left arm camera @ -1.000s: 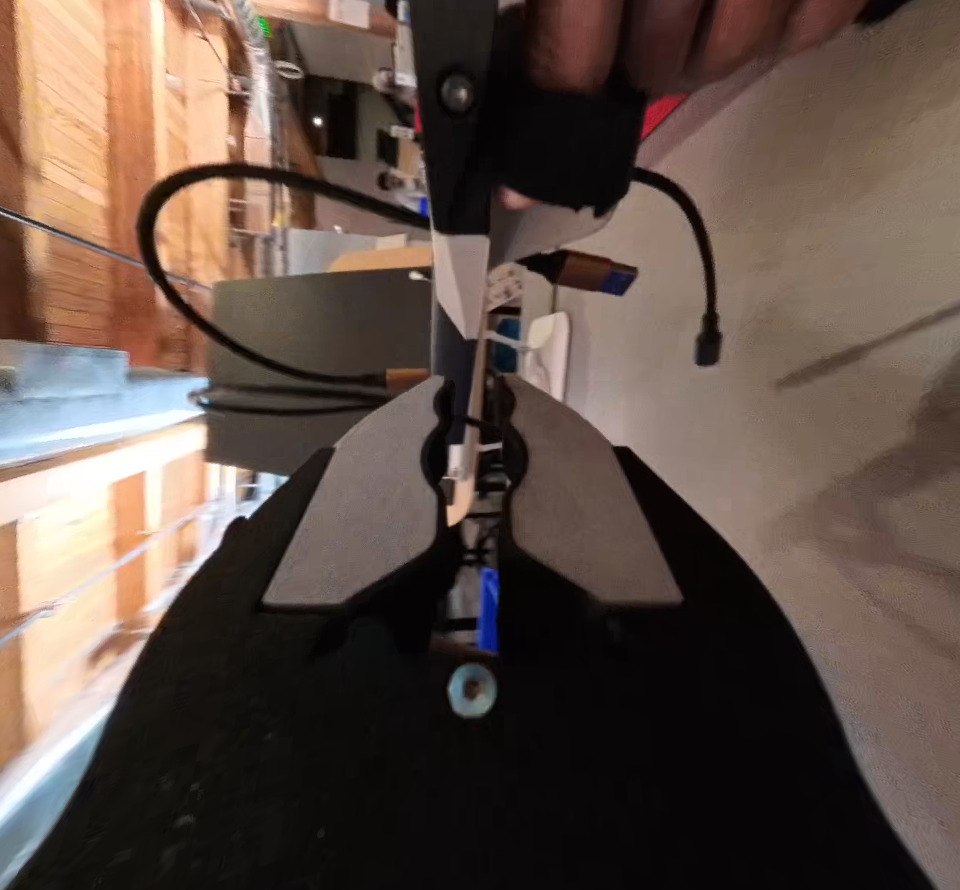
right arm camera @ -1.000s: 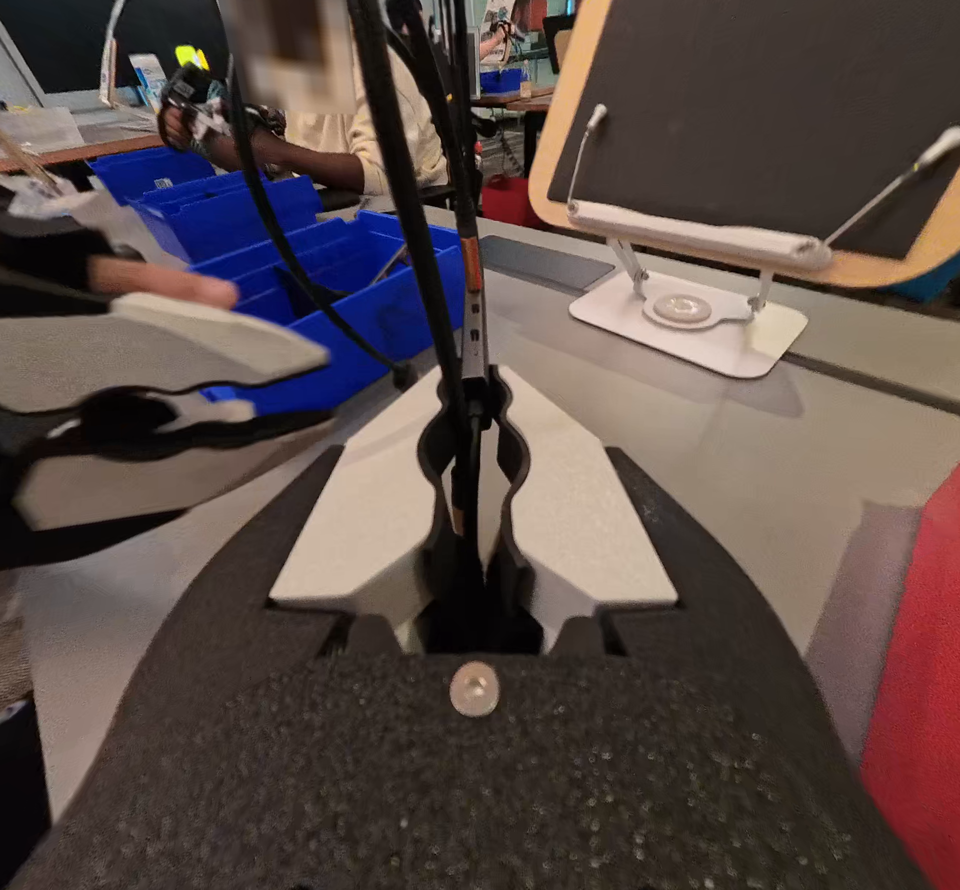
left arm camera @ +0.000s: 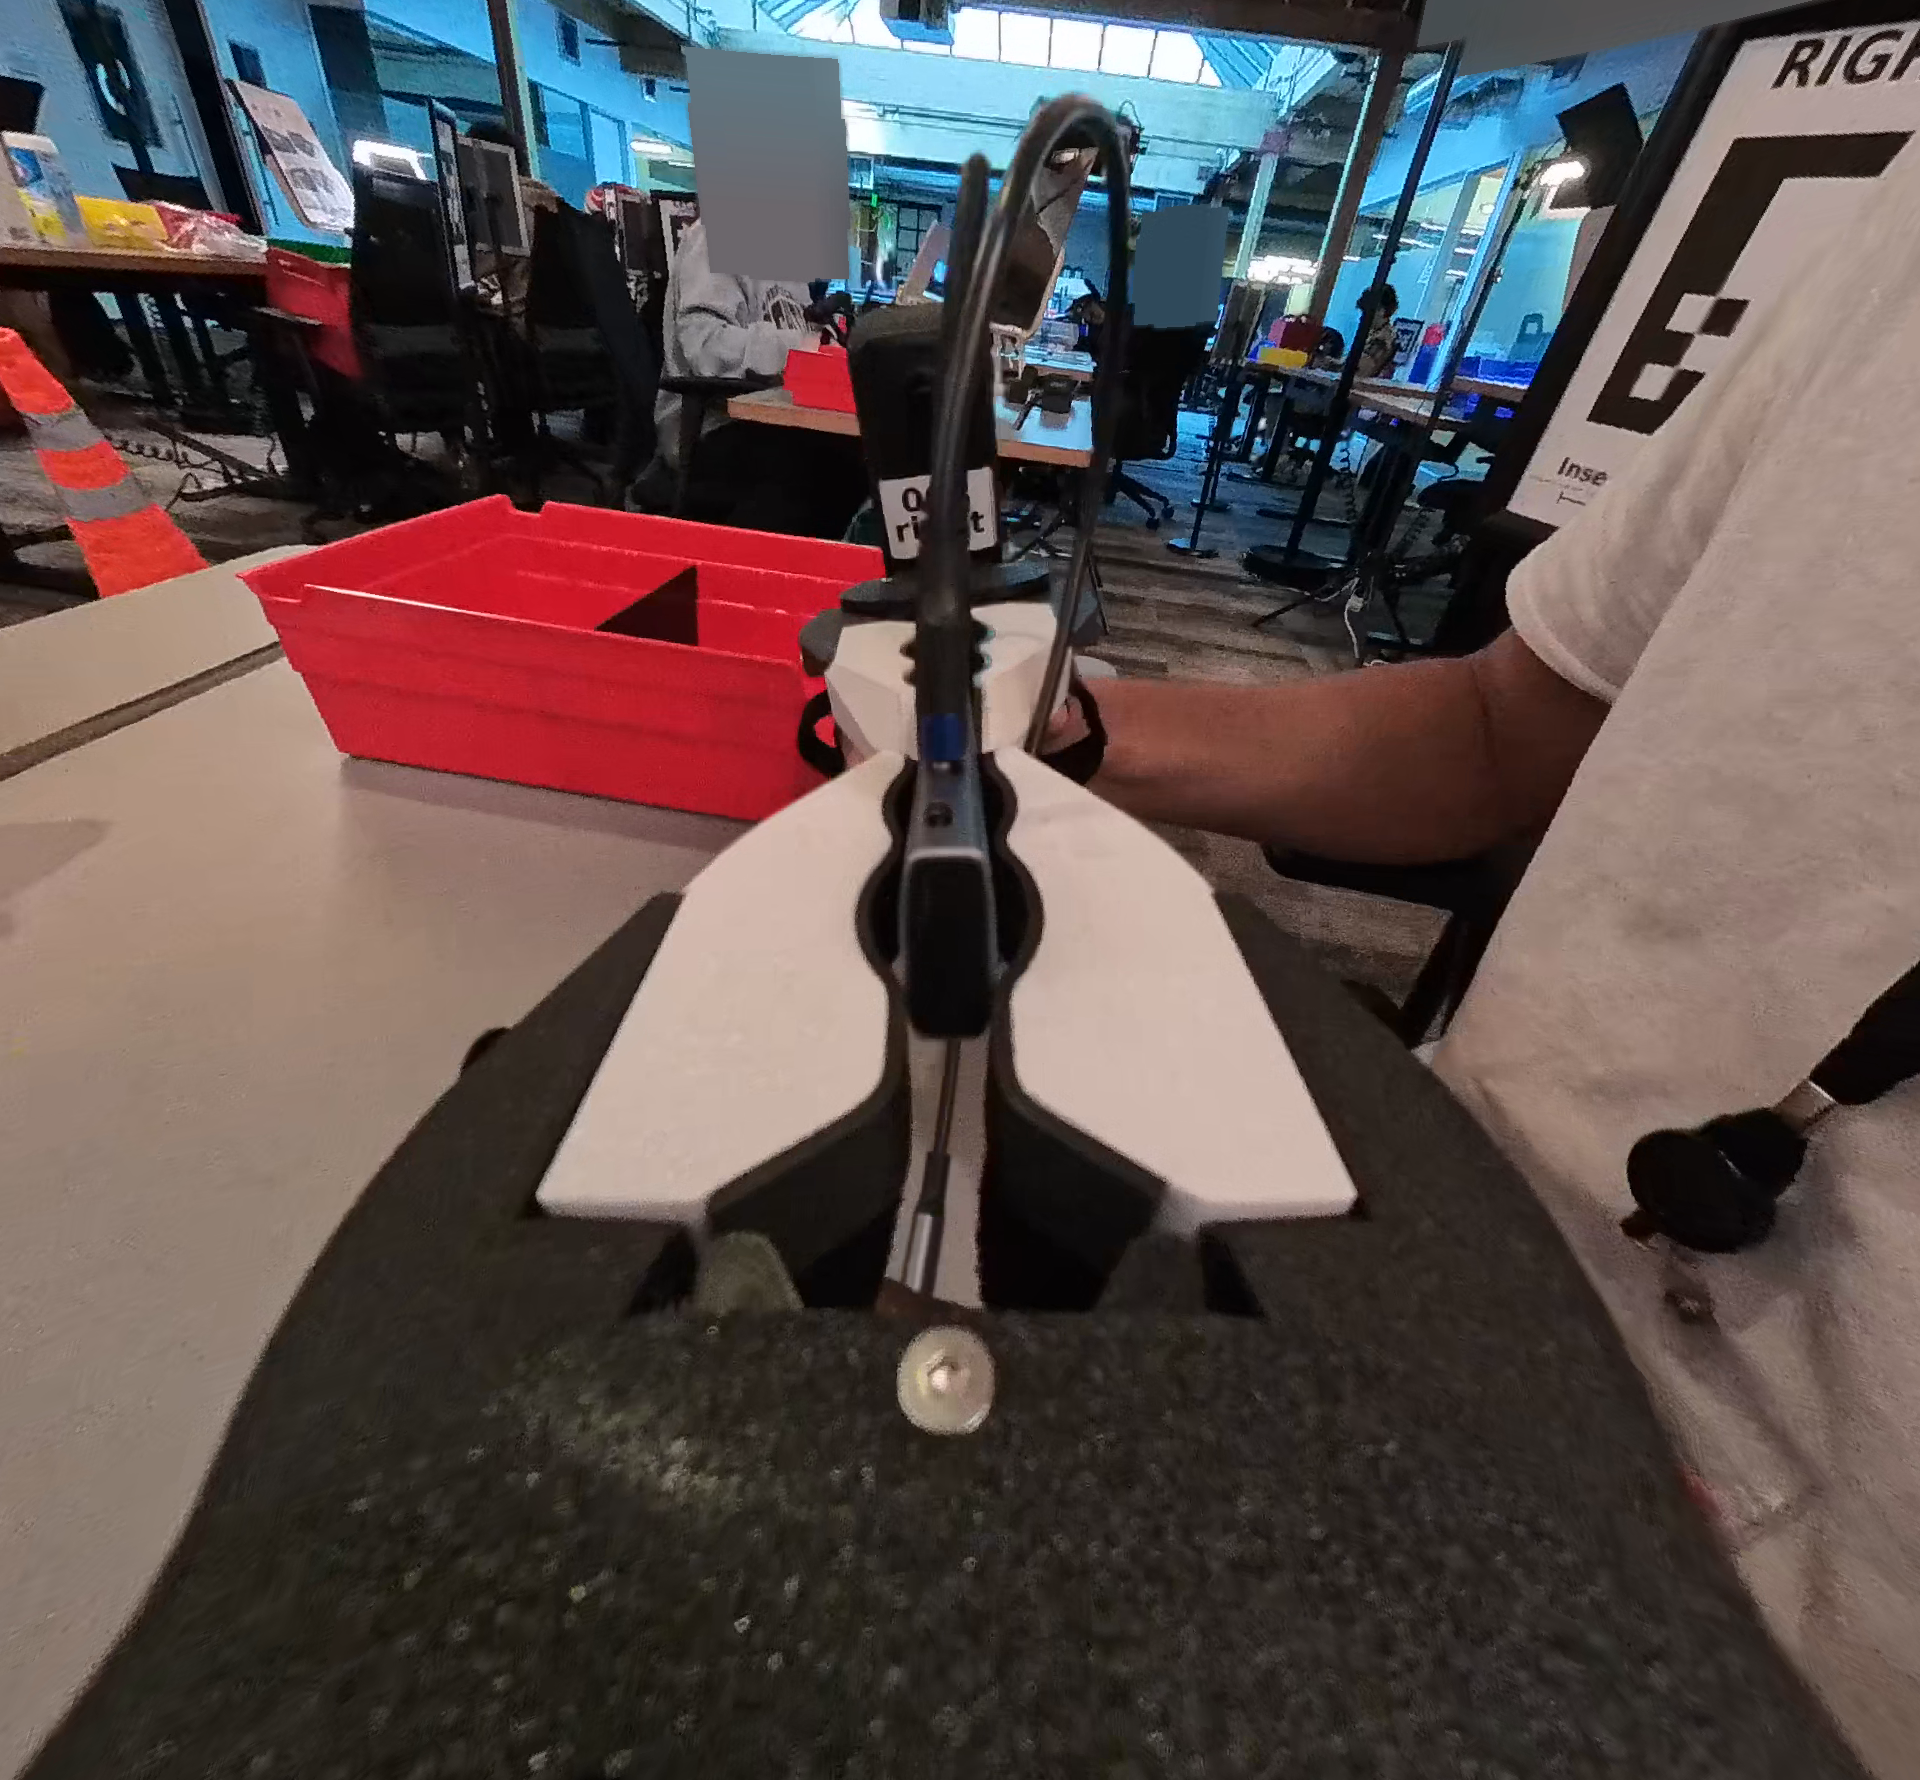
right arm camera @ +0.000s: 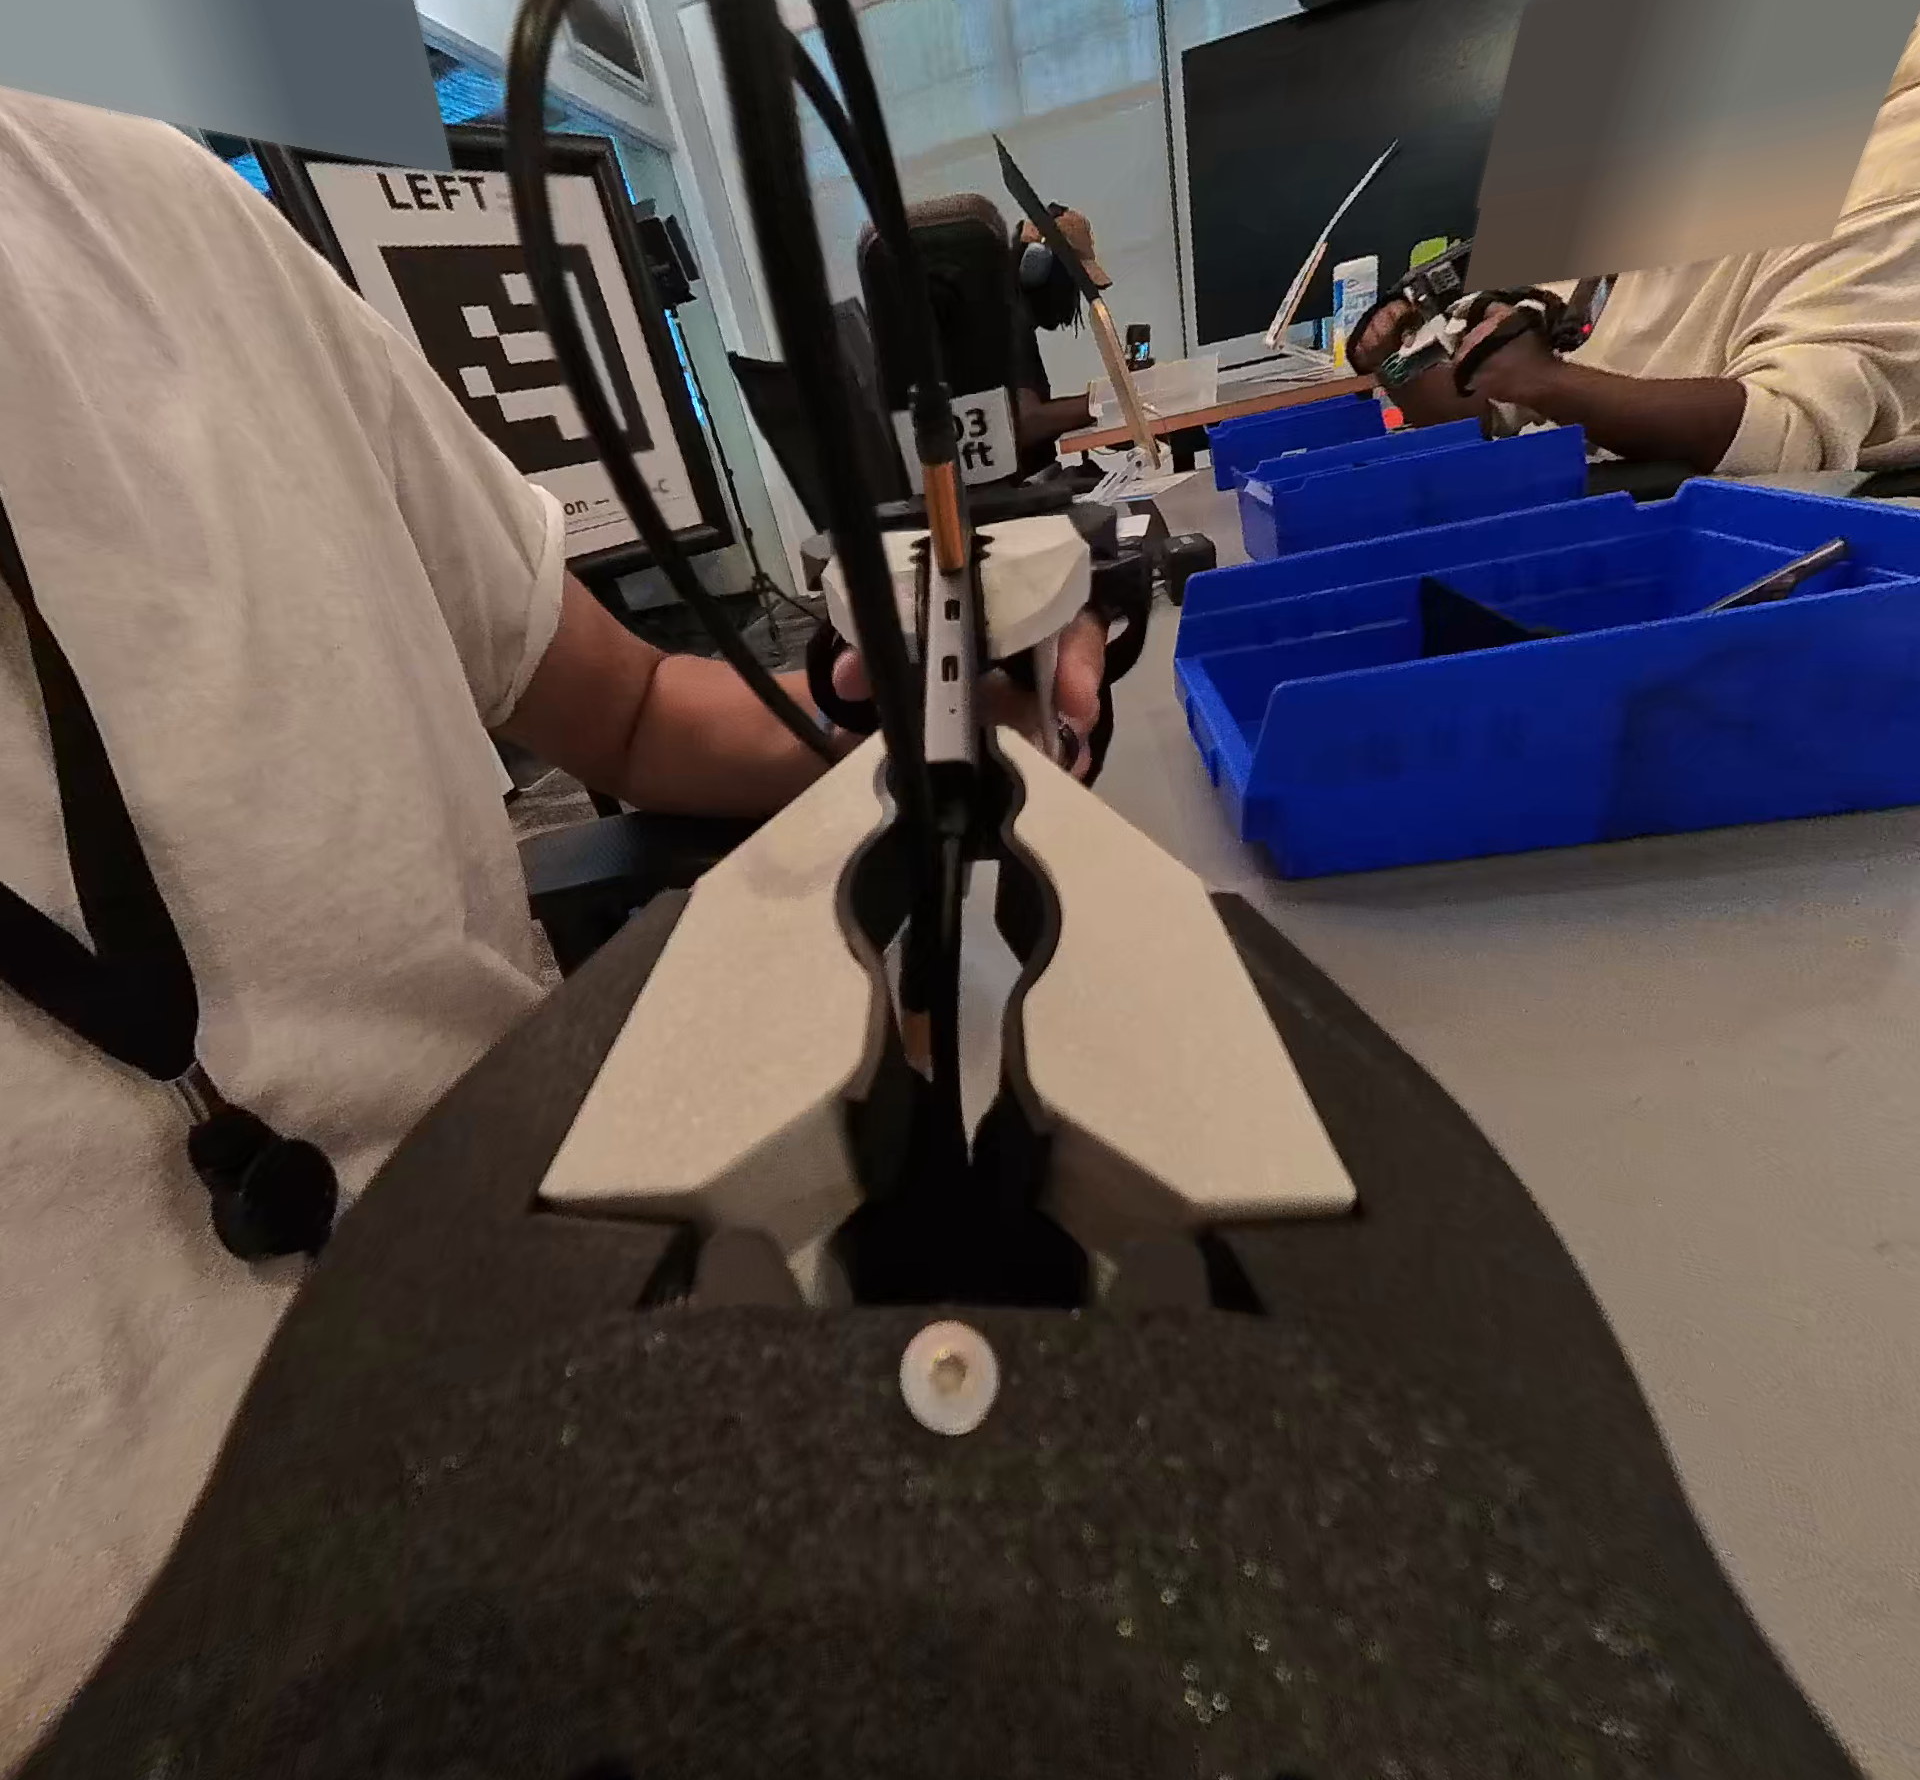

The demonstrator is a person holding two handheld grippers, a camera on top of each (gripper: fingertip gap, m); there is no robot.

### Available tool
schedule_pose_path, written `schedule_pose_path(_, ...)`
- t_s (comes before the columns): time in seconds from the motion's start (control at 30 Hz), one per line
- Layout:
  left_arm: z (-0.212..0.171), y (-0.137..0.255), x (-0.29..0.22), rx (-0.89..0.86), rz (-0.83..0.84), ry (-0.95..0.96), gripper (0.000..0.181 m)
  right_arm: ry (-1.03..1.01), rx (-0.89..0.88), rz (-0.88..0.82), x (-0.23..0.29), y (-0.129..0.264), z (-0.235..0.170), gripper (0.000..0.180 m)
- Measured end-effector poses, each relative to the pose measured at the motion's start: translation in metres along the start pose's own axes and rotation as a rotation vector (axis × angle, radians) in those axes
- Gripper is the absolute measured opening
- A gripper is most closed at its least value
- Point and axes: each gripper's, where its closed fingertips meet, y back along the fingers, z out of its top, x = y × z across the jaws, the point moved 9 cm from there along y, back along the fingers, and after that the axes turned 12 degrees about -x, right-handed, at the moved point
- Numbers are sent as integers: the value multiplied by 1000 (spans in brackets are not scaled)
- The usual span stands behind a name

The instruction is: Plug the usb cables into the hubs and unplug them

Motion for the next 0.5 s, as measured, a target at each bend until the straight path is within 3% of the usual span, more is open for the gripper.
schedule_pose_path(0.5, 6, 1, -1, -36, 21, -38, 10, 8, -23, 3, 0, 3, 1, 8)
